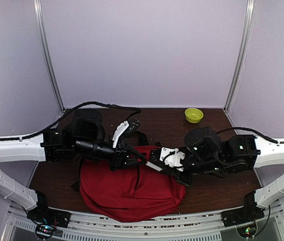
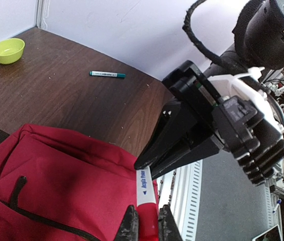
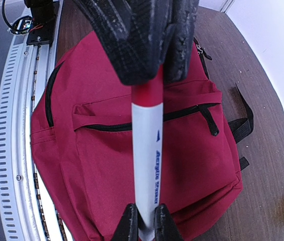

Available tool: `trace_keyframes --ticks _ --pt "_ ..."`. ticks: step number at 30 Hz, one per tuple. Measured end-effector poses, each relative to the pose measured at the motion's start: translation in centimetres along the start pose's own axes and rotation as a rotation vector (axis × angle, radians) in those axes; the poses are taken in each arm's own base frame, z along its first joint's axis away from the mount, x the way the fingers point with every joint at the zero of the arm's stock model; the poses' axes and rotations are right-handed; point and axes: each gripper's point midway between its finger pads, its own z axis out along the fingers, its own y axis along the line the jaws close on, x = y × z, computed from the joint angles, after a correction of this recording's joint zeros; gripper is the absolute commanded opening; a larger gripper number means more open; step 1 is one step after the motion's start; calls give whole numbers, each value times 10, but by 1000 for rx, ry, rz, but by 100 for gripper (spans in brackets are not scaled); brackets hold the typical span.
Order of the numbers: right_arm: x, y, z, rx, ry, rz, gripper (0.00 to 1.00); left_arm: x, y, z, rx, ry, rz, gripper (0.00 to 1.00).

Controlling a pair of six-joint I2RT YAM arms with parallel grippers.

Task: Pack the student bag
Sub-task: Pass from the right arm to the left

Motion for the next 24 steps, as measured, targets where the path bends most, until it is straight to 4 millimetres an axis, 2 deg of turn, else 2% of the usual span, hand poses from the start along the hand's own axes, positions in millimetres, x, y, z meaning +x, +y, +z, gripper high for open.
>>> trace_keyframes --ticks 5,6,9,10,12,13,14,17,24 --pt "-2 0 -4 -2 -10 6 27 -2 1 0 -7 -8 3 0" --pt "-3 -1 -5 -1 -17 6 39 -2 1 0 -7 -10 4 0" --pt "-9 -3 -12 6 -46 14 44 0 1 1 -15 -8 4 0" --pt "-11 -3 -13 6 -53 22 51 0 2 1 -22 -8 4 0" --pt "-13 -5 -15 15 -63 29 70 0 6 0 -43 -10 3 0" --pt "-13 -6 -16 19 -64 38 89 1 7 -2 -56 -8 1 0" --pt "-13 -7 -16 27 -64 51 99 2 10 -5 -74 -10 -1 0" --pt "-13 -13 -16 58 -61 64 100 1 14 -14 -119 -14 -3 0" --pt "-14 -34 -17 148 -70 109 100 1 19 -51 -229 -45 -7 0"
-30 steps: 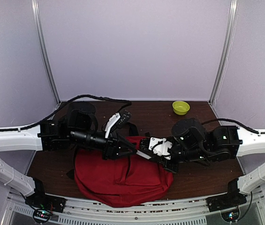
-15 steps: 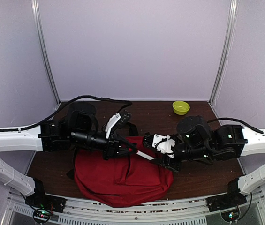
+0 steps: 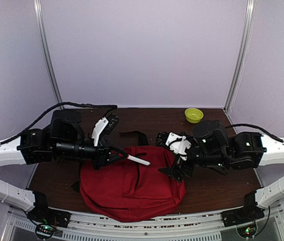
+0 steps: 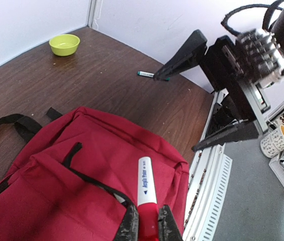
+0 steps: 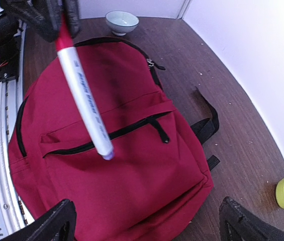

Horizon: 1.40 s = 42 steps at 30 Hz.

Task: Pack the student bag
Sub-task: Pass from the right arm to the left, then place the pen in the lower front pocket of the bag.

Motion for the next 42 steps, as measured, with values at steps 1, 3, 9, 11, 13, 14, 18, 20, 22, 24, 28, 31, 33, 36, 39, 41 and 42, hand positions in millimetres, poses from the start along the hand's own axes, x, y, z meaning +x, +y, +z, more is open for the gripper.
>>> trace_keyframes --ticks 1,3,9,11,13,14,18,20,22,24,28,31,33,36,39,41,42 --pt "-1 -6 0 21 -3 11 100 2 3 -5 -20 2 -3 0" --pt "-2 -17 1 61 -10 33 100 7 9 -13 -56 6 -10 0" --pt "-10 -38 -4 154 -45 82 100 32 26 -25 -137 64 -32 0" --pt "-14 -44 -8 180 -62 92 100 38 30 -26 -159 84 -37 0" --pt "-16 -49 -12 202 -78 104 100 42 33 -26 -174 95 -41 0" --pt "-18 -50 -14 208 -86 110 100 43 34 -26 -177 95 -43 0" --pt "-19 -54 -17 228 -99 127 100 50 40 -24 -196 98 -55 0" --pt "-19 -55 -17 230 -99 129 100 54 43 -21 -207 105 -63 0" --pt "-19 -55 -17 230 -99 131 100 57 46 -16 -216 108 -72 0" --pt "-19 -55 -17 231 -99 132 100 59 48 -10 -222 107 -80 0" --pt "-19 -55 -16 233 -99 133 100 60 50 -3 -220 89 -101 0" --pt "-19 -55 -16 233 -99 137 100 58 51 1 -217 79 -110 0" --pt "-17 -55 -16 232 -95 141 100 58 52 6 -217 80 -114 0" --pt "-16 -54 -15 232 -94 145 100 62 53 13 -217 93 -117 0" --pt "-16 -55 -15 232 -93 147 100 65 55 18 -219 106 -119 0" --pt "-13 -54 -14 232 -89 147 100 65 56 20 -218 102 -119 0" --pt "-12 -54 -15 232 -88 147 100 65 56 20 -217 97 -118 0"
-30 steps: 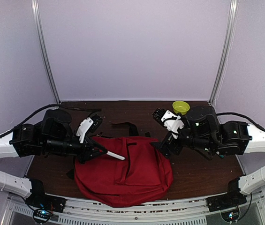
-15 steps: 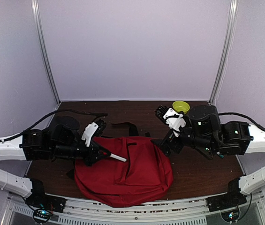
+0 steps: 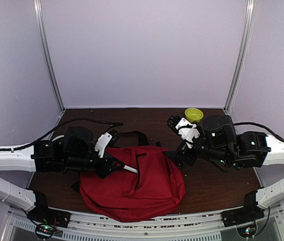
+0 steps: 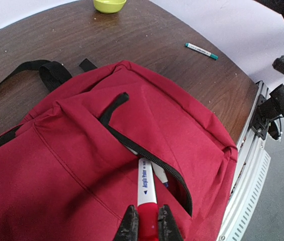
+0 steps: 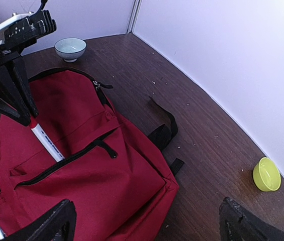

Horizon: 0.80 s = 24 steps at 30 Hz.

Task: Pack the student bag
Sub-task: Place the pen in the lower front pocket of the bag.

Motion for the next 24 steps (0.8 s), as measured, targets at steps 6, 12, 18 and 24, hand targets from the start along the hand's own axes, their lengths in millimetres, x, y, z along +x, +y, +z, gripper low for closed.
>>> trace_keyframes --ticks 6,12,18,24 --pt "4 -3 -1 15 3 0 100 2 7 7 -17 -43 7 0" --pt "5 -4 0 20 4 2 100 1 13 10 -40 -88 67 0" --pt "7 -4 0 22 9 1 100 3 14 14 -36 -122 130 0" --pt "7 -4 0 24 6 4 100 4 14 25 -37 -128 161 0"
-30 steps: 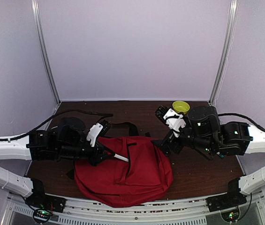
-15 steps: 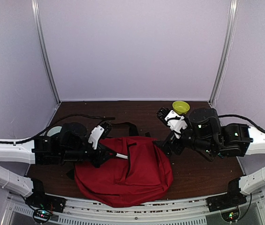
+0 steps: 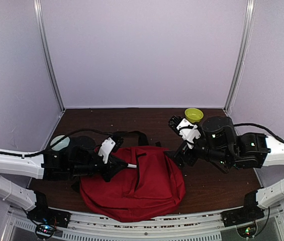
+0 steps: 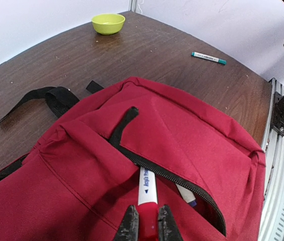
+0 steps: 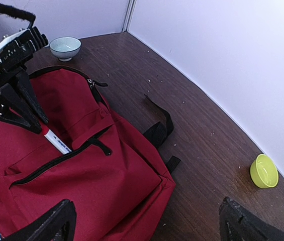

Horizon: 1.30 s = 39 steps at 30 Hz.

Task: Pack the student bag
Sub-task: Place the pen in the lower front pocket of the bag.

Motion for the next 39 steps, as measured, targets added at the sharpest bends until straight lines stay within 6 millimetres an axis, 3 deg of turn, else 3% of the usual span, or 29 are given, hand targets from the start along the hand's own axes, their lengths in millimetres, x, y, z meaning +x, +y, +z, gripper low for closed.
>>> trace_keyframes --ticks 27,39 --pt "-3 -2 0 5 -13 9 100 14 -10 45 45 27 19 0" --pt "0 -2 0 5 -9 11 100 27 -24 47 133 70 -13 20"
